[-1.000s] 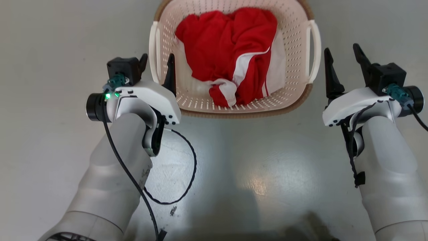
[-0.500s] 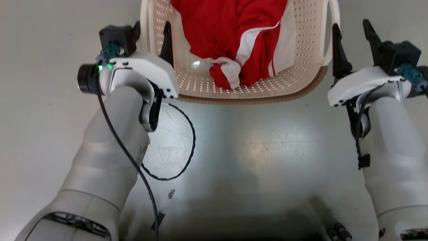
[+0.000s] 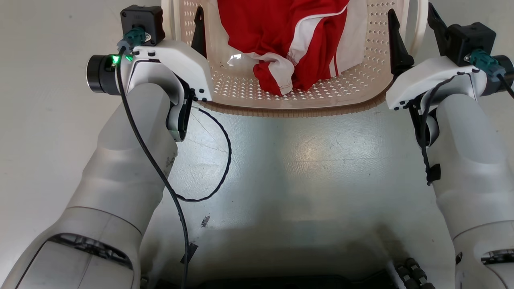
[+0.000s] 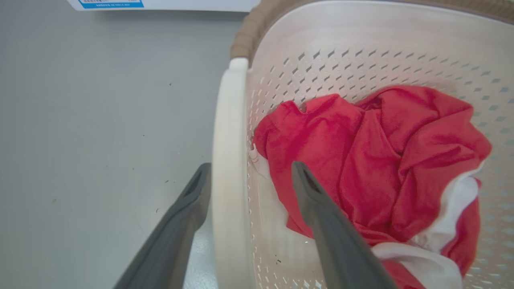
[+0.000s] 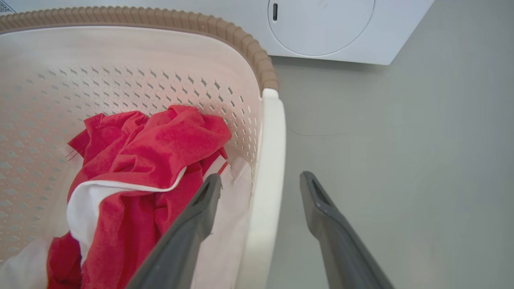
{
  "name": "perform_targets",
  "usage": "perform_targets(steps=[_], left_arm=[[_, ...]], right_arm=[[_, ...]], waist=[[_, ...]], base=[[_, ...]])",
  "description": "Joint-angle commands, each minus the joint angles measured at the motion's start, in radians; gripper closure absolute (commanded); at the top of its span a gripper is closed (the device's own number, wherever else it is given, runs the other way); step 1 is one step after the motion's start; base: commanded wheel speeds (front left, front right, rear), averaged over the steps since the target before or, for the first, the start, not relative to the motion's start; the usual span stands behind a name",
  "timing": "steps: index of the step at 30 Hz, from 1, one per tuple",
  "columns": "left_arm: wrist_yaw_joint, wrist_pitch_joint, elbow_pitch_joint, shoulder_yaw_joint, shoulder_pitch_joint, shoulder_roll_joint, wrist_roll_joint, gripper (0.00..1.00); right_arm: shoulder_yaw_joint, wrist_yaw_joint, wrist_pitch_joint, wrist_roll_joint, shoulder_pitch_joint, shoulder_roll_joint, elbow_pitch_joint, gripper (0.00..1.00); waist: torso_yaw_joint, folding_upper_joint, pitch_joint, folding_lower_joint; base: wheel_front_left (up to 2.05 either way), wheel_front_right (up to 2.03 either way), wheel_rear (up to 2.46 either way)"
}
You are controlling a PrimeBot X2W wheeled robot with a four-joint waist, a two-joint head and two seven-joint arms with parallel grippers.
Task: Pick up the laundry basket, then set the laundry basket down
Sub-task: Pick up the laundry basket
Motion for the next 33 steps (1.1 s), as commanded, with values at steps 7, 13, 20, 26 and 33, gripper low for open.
perform_targets(steps=[7, 13, 20, 26, 33], left_arm=[[-0.006, -0.003, 0.051, -0.027, -0.036, 0.021, -0.034, 0.00], [-0.006, -0.002, 0.096, -0.060, -0.068, 0.021, -0.059, 0.00], [-0.007, 0.019, 0.140, -0.108, -0.099, 0.021, -0.090, 0.00], [-0.009, 0.023, 0.157, -0.135, -0.113, 0.021, -0.112, 0.00], [-0.016, 0.050, 0.172, -0.178, -0.118, 0.021, -0.128, 1.00]], right_arm=[[0.017, 0.006, -0.012, 0.026, -0.024, 0.014, 0.086, 0.00], [0.025, 0.006, -0.012, 0.042, -0.069, 0.014, 0.161, 0.00], [0.051, 0.006, -0.012, 0.069, -0.103, 0.014, 0.229, 0.00], [0.060, 0.006, -0.012, 0.077, -0.122, 0.014, 0.257, 0.00], [0.078, 0.006, -0.012, 0.097, -0.128, 0.014, 0.256, 1.00]], waist=[[-0.003, 0.0000, -0.002, -0.0001], [-0.007, 0.0000, -0.007, -0.0001], [-0.011, 0.0000, -0.012, -0.0001], [-0.013, 0.0000, -0.012, -0.0001], [-0.014, 0.0000, -0.016, -0.0001]], base=[[0.00, 0.00, 0.00], [0.00, 0.00, 0.00], [0.00, 0.00, 0.00], [0.00, 0.00, 0.00], [0.00, 0.00, 0.00]])
